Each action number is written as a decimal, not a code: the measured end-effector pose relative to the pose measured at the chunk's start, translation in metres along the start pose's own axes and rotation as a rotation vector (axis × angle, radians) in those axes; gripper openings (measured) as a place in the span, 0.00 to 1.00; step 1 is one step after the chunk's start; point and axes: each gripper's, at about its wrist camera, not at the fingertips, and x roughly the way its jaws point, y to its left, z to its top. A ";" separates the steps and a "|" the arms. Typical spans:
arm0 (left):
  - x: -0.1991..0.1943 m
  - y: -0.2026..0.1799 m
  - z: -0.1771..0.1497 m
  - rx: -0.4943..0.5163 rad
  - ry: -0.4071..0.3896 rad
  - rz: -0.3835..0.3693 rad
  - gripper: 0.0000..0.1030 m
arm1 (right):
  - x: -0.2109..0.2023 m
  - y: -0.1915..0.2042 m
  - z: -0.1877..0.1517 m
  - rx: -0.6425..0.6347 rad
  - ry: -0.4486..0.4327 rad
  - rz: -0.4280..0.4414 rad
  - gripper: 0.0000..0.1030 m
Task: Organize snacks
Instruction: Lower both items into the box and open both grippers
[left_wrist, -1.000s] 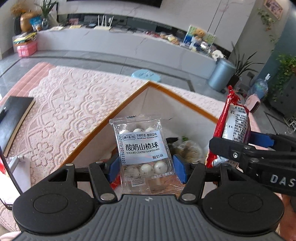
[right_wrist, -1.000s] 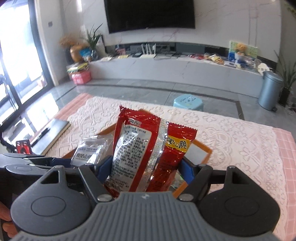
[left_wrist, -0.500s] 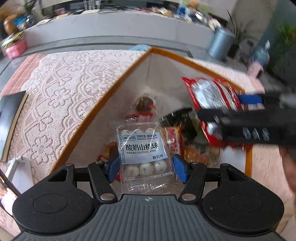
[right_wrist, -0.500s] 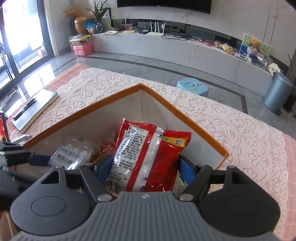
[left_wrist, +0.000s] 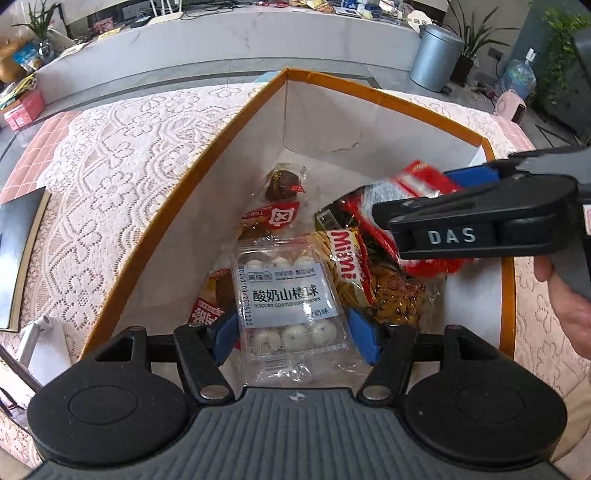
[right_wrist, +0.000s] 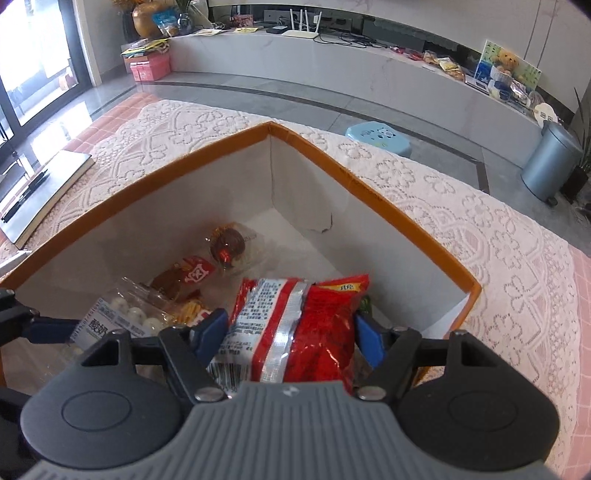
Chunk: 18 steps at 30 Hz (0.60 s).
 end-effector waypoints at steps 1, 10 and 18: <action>-0.001 0.001 0.001 0.001 -0.005 -0.001 0.75 | -0.002 0.000 0.000 0.003 -0.004 -0.002 0.70; -0.026 -0.002 -0.004 0.002 -0.070 0.001 0.82 | -0.032 -0.003 0.002 0.025 -0.066 -0.008 0.81; -0.057 -0.011 -0.011 -0.038 -0.153 -0.032 0.83 | -0.083 -0.008 -0.008 0.077 -0.158 -0.040 0.82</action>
